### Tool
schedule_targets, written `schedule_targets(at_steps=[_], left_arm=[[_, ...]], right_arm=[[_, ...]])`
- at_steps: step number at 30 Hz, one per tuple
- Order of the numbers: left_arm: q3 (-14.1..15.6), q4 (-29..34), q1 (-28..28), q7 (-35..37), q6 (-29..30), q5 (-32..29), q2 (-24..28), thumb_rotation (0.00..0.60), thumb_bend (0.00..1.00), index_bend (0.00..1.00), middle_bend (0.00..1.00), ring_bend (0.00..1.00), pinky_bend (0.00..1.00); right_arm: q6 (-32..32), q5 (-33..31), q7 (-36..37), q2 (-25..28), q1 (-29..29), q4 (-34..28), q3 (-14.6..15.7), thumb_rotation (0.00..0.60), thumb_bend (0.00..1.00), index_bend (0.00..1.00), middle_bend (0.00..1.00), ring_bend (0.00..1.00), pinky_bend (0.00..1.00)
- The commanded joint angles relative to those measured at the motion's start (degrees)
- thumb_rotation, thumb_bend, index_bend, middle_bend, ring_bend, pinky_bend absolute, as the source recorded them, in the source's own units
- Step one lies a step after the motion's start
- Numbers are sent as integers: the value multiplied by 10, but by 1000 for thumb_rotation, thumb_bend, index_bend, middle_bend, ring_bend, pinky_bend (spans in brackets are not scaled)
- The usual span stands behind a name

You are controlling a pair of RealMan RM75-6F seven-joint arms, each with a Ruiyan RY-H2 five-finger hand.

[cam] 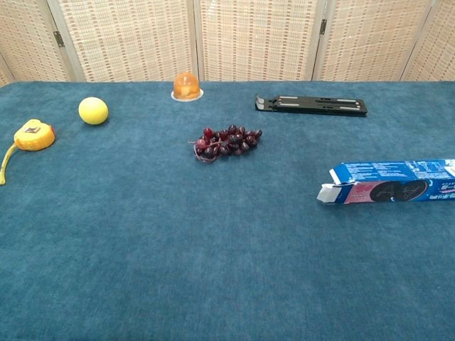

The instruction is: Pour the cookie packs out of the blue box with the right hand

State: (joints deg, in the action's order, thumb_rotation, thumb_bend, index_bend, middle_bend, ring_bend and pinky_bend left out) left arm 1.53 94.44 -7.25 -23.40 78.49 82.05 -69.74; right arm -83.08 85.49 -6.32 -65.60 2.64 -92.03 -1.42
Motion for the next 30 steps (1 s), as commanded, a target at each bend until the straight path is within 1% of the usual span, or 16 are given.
schedule_targets(at_steps=[1,8,11,16,19,21,25,30], left_arm=[[-1,1,0,-1,-1,-2,0,600,468,0,0,10,4],[-3,3,0,-4,1,-4,1,600,468,0,0,10,4],[-2,2,-1,-2,-3,-6,1,600,468,0,0,11,4],[-3,3,0,5,-2,-7,4,600,468,0,0,11,4],[-5,2,-2,6,-7,-11,4,600,468,0,0,11,4],[-6,0,-4,0,-11,-15,2,600,468,0,0,11,4],[-8,-1,-6,-16,-17,-28,-5,600,468,0,0,11,4],[-10,-1,-9,-22,-22,-37,-7,600,468,0,0,11,4]], right_arm=[[1,0,1,0,1,0,0,600,218,0,0,0,0],[7,-1,0,2,4,1,0,600,218,0,0,0,0],[10,8,8,3,7,3,3,600,218,0,0,0,0],[34,47,46,16,31,36,13,600,218,0,0,0,0],[39,57,47,27,43,57,8,600,218,4,2,13,0],[41,58,49,31,50,70,4,600,218,44,26,48,0],[68,54,72,37,73,98,-3,600,218,109,74,91,19],[101,61,119,21,105,144,-6,600,218,215,151,150,58]])
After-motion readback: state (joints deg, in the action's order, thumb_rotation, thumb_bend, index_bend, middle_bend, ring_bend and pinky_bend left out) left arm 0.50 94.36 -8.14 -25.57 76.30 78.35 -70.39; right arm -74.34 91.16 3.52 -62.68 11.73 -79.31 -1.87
